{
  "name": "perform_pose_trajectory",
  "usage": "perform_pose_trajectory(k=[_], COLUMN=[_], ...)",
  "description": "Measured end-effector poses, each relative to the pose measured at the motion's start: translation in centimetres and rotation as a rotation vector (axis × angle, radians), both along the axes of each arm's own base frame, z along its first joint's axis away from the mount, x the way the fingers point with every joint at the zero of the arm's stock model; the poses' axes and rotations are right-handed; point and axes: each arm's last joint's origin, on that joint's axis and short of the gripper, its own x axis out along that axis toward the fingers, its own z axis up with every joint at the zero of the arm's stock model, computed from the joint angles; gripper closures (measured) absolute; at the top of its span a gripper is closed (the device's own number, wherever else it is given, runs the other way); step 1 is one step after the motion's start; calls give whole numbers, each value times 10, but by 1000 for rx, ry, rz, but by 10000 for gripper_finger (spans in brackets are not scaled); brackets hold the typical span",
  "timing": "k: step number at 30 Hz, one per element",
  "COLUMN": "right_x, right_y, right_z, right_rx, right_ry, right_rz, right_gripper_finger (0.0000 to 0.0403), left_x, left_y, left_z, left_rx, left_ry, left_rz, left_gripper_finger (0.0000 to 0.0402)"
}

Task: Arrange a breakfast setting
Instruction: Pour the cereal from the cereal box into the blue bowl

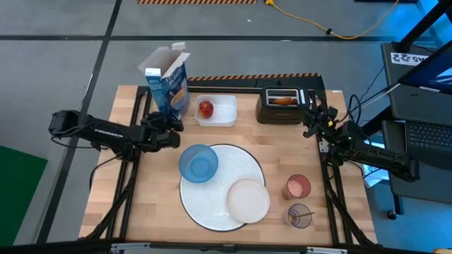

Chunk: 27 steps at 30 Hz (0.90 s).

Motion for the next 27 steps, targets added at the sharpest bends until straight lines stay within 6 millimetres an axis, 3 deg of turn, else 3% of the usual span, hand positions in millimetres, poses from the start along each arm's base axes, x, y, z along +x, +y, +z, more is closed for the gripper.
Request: perform_pose_trajectory(k=[10, 22, 27], right_x=[1, 1, 1], right_y=[0, 1, 1], right_z=[-2, -2, -3], right_rx=[-30, -50, -64], right_ry=[43, 54, 70], right_rz=[-4, 12, 17], right_gripper_finger=[377, 377, 377], left_x=[12, 16, 19], left_y=[5, 17, 17], left_z=[27, 54, 65], left_rx=[42, 39, 37], left_ry=[159, 161, 208], left_rz=[-36, 25, -4], left_gripper_finger=[268, 268, 286])
